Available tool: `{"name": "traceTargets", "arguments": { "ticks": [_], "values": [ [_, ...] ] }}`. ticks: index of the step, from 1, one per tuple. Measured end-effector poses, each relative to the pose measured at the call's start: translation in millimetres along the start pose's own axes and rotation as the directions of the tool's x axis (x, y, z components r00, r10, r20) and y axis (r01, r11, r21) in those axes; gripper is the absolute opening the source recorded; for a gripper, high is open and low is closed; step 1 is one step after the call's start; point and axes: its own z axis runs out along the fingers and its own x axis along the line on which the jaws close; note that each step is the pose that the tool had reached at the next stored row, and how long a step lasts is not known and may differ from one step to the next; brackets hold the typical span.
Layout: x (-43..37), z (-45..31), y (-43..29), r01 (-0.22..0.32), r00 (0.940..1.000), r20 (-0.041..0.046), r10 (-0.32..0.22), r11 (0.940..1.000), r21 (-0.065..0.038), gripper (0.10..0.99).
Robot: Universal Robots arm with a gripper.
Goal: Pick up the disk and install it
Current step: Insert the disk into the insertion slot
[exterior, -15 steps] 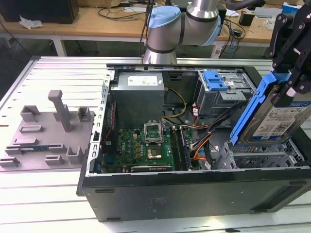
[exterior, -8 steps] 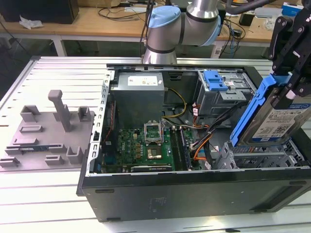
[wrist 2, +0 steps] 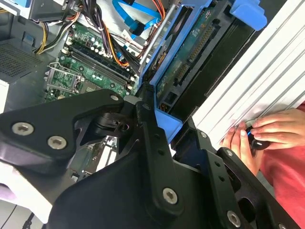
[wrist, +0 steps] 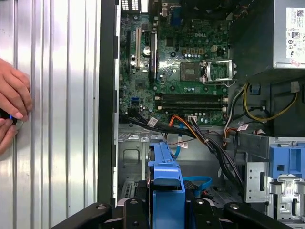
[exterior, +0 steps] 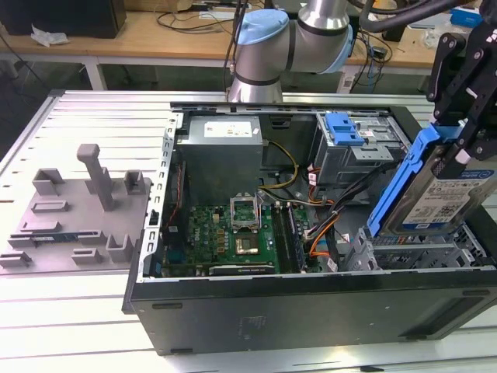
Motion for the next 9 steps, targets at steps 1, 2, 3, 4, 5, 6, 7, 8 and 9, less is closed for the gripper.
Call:
{"name": "traceTargets", "arguments": {
  "ticks": [1,2,3,4,5,6,7,8,9],
  "values": [
    [0.0,0.6,0.0,0.0,1.0,0.0,0.0,1.0,0.0,0.365],
    [0.0,1.1,0.0,0.0,1.0,0.0,0.0,1.0,0.0,0.365],
    [0.0,1.7,-0.1,0.0,1.0,0.0,0.0,1.0,0.0,0.365],
    [0.0,2.2,-0.1,0.0,1.0,0.0,0.0,1.0,0.0,0.365],
    [0.1,2.8,-0.1,0.0,1.0,0.0001,0.0,1.0,0.0,0.365],
    [0.2,3.2,-0.2,0.0,1.0,0.0001,0.0,1.0,0.0,0.365],
    [0.2,4.3,-0.2,0.0,1.0,0.0001,0.0,1.0,0.0,0.365],
    [0.2,4.9,-0.3,0.0,1.0,0.0,0.0,1.0,0.0,0.365],
    [0.2,5.9,-0.4,0.0,1.0,0.0,0.0,1.0,0.0,0.365]
  ]
}}
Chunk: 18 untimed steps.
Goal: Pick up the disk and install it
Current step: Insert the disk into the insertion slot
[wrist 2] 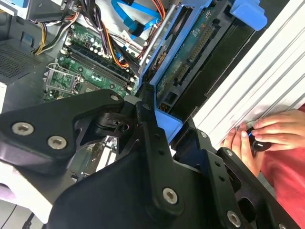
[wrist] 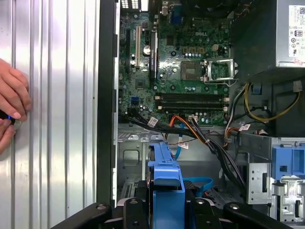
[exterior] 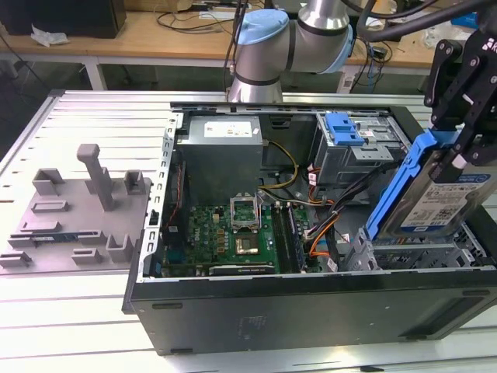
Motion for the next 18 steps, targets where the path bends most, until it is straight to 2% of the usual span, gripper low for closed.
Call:
{"name": "traceTargets", "arguments": {
  "ticks": [11,16,18],
  "values": [
    [0.3,14.2,-0.6,0.0,1.0,0.0,0.0,1.0,0.0,0.365],
    [0.5,24.7,-0.9,0.0,1.0,0.0001,0.0,1.0,0.0,0.365],
    [0.6,31.1,-1.0,0.0,1.0,0.0,0.0,1.0,0.0,0.365]
  ]
}}
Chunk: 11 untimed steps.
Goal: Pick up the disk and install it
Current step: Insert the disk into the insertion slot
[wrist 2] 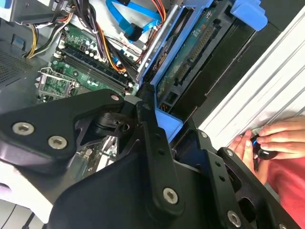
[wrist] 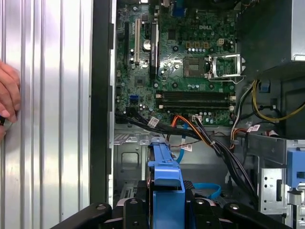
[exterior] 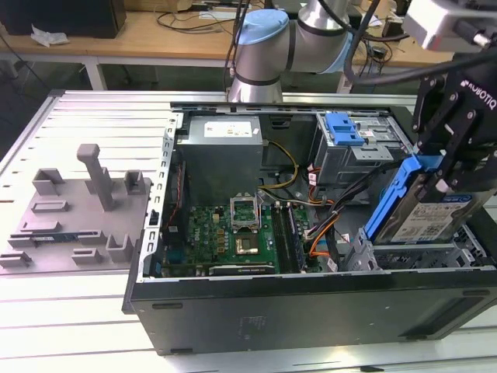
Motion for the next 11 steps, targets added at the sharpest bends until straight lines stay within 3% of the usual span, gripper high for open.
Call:
{"name": "traceTargets", "arguments": {
  "ticks": [6,7,8,10,11],
  "values": [
    [0.2,12.4,-0.3,0.0,1.0,0.0004,0.0,1.0,0.0,0.365],
    [0.3,14.7,-0.3,0.0,1.0,-0.0002,0.0,1.0,0.0,0.435],
    [0.3,15.2,-0.3,0.0,1.0,-0.0001,0.0,1.0,0.0,0.435],
    [0.4,15.3,-0.2,0.0,1.0,-0.0002,0.0,1.0,0.0,0.561],
    [0.3,15.3,-0.2,0.0,1.0,-0.0002,0.0,1.0,0.0,0.561]
  ]
}}
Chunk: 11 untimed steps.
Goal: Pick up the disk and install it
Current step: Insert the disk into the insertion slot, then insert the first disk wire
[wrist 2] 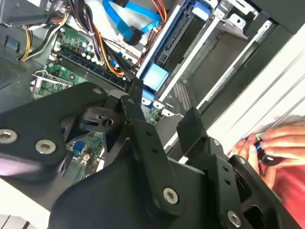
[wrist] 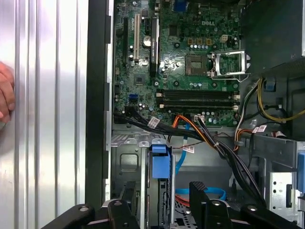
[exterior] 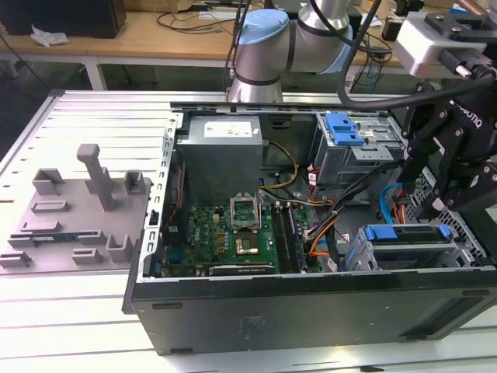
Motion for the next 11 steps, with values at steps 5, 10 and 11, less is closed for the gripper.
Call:
{"name": "traceTargets", "arguments": {
  "ticks": [5,10,11],
  "values": [
    [0.0,0.1,0.0,0.002,1.0,0.0001,-0.002,1.0,0.0,0.561],
    [0.0,0.0,0.0,0.004,1.0,-0.0001,-0.004,1.0,0.0,0.561],
    [0.0,0.0,0.0,0.004,1.0,0.0,-0.004,1.0,0.0,0.561]
  ]
}}
